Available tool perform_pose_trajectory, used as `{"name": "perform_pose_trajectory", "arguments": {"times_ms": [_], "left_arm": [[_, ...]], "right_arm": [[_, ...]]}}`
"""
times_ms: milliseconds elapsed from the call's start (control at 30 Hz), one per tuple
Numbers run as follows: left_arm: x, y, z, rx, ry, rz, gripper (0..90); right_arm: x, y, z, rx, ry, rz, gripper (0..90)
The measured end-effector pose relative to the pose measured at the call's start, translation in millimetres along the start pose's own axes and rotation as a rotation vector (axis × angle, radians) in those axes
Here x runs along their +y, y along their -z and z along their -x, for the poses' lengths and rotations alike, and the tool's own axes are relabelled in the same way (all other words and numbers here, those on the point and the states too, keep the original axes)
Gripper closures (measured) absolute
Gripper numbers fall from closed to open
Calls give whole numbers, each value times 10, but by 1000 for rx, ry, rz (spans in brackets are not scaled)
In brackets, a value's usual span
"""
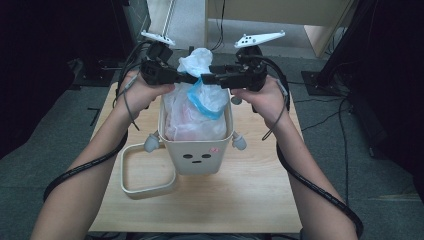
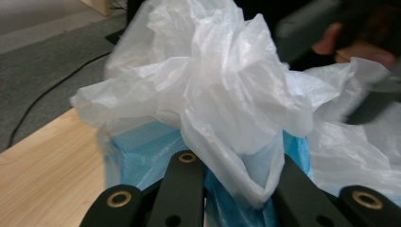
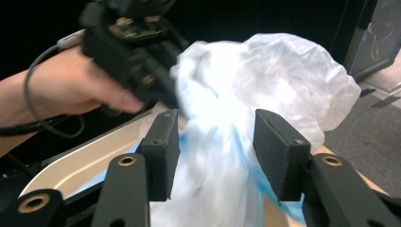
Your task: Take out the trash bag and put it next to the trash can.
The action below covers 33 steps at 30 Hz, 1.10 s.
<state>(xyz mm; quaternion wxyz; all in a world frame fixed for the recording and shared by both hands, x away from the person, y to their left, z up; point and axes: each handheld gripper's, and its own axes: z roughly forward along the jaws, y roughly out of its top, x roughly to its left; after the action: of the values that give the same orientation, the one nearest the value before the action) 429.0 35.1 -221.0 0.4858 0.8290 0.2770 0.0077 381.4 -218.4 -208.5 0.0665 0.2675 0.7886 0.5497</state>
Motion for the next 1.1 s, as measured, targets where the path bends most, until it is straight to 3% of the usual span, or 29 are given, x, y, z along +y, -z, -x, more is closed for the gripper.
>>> {"name": "perform_pose_trajectory", "arguments": {"times_ms": [67, 233, 333, 367, 467, 600, 733, 800, 933, 1067, 1100], "left_arm": [[20, 27, -22, 20, 3, 12, 849], [55, 90, -68, 22, 31, 39, 849], [65, 124, -94, 18, 55, 49, 849], [65, 132, -92, 12, 56, 52, 849], [58, 125, -64, -13, 54, 54, 850], [68, 82, -15, -61, 32, 44, 850], [99, 43, 59, -109, 12, 24, 851], [107, 25, 90, -103, -5, 3, 851], [83, 19, 79, -121, 1, -12, 850], [65, 84, 27, -142, 29, 38, 836], [63, 107, 20, -139, 24, 51, 794]], "right_arm": [[-19, 50, -26, 12, 39, 12, 510], [-39, 140, -116, 73, 116, 72, 478], [-67, 108, -146, 110, 119, 30, 404], [-87, 76, -142, 104, 114, 6, 367], [-149, -41, -107, 23, 86, -34, 293], [-162, -229, -48, -19, 30, -53, 273], [-112, -436, -41, -63, 27, -97, 262], [-90, -515, -42, -55, 33, -122, 314], [-60, -585, -63, -67, 70, -149, 583], [-71, -561, -29, -59, 57, -139, 783], [-69, -548, -23, -59, 49, -135, 836]]}}
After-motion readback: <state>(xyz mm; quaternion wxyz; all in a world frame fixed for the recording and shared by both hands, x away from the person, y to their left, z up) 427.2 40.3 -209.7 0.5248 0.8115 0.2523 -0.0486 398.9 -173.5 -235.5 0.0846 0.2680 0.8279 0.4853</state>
